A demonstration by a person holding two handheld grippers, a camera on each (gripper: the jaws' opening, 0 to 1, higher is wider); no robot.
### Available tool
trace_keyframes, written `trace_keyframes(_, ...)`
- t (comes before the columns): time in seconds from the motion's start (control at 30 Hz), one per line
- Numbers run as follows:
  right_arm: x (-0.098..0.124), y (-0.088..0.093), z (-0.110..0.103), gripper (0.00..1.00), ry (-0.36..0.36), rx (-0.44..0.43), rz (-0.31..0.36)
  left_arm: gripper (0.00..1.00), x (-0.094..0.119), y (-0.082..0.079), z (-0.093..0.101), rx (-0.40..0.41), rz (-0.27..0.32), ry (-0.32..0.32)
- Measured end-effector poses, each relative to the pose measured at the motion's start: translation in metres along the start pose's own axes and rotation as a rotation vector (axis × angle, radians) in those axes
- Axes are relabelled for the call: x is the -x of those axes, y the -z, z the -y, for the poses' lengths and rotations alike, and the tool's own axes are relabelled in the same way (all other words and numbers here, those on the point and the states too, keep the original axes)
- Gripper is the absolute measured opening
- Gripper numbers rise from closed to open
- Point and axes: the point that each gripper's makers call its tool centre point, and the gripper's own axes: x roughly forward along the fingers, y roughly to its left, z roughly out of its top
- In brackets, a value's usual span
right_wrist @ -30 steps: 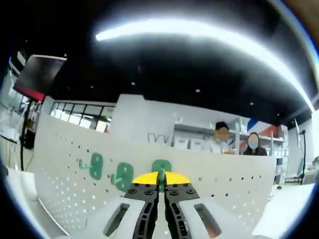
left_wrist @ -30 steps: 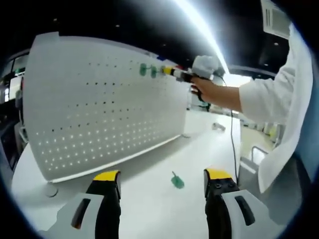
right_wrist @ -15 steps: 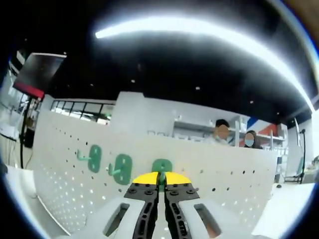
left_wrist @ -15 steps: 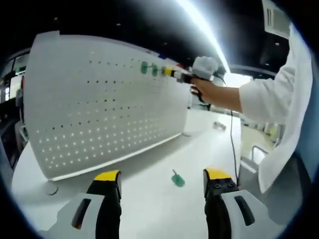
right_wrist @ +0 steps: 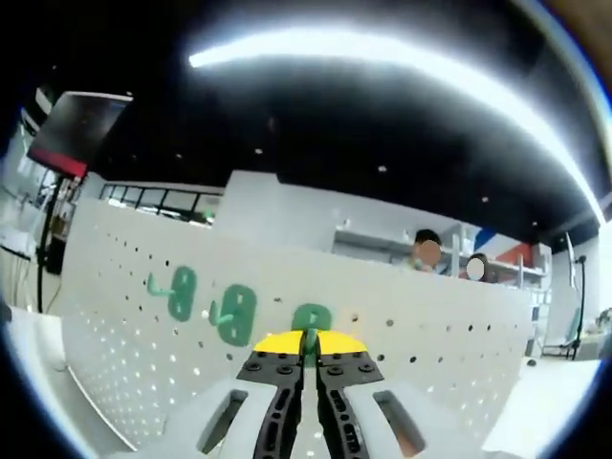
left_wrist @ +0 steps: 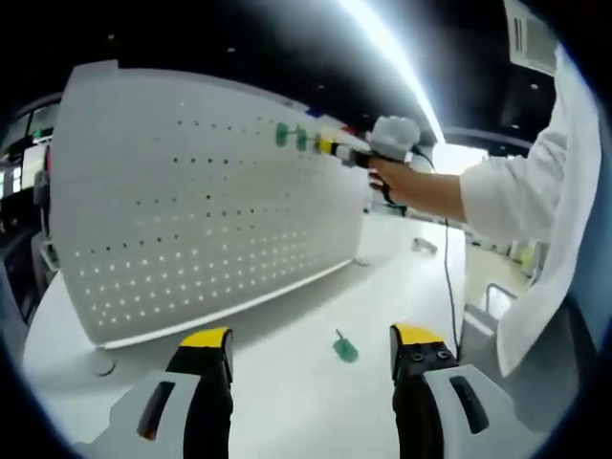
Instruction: Insert the hook assembly into the mounting plate slot until the hook locks in place.
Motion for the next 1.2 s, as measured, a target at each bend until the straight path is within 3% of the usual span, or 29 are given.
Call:
trace_keyframes(0.47,0.012,0.01,-0.012,0.08,-0.035,-0.067,-0.033,0.68,0.001,-0.003,-0.001,-0.003,0.008,-0.002)
trace_keyframes(0.77,0.03,0.026,-0.037,0.09,-0.11,-0.096,-0.09,0.68,0.0,-0.006,-0.001,-0.005,0.017,-0.002)
trace_keyframes(0.97,0.047,0.042,-0.064,0.1,-0.184,-0.102,-0.147,0.68,0.0,-0.005,0.0,-0.01,0.01,0.003)
trace_keyframes(1.2,0.067,0.057,-0.08,0.1,-0.218,-0.107,-0.19,0.68,0.0,-0.008,0.001,-0.019,0.023,0.006)
